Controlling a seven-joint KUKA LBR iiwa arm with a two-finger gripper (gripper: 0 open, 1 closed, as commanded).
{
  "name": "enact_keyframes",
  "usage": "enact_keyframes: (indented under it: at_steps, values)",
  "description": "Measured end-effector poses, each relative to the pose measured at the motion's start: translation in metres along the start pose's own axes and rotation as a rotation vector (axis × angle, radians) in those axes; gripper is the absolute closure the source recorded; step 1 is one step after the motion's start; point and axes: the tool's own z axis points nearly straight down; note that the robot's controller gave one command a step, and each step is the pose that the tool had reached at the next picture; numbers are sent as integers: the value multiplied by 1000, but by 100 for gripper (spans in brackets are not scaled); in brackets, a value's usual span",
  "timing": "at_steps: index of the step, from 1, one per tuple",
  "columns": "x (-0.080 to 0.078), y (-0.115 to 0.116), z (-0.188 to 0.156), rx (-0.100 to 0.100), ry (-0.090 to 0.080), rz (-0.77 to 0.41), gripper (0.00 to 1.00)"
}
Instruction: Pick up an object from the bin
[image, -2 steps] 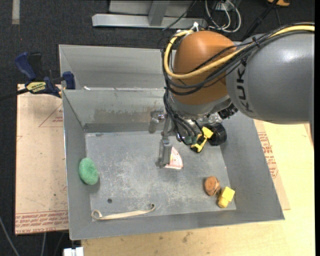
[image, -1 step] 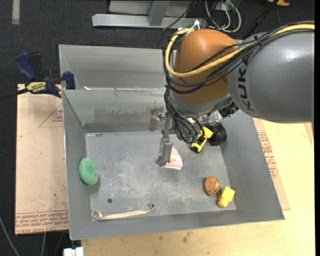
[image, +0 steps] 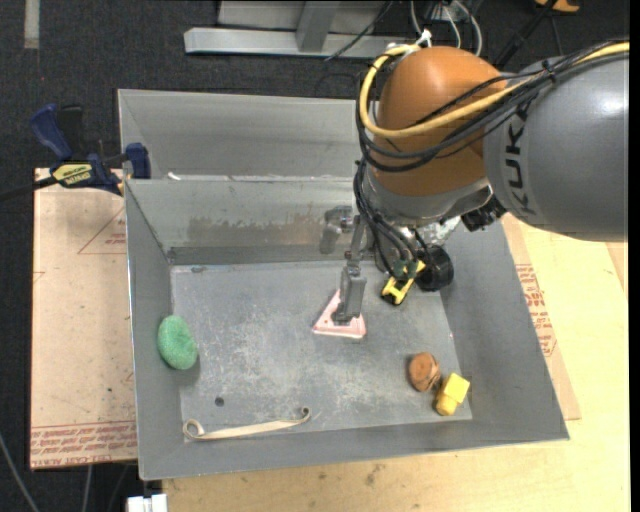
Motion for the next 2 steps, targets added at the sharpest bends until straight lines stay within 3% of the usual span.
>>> enact_keyframes:
  at_steps: [1,2]
  values:
    - [7,-22,-1,3,-4,-49,0]
    - [-11,-36,54,2,-9,-209,0]
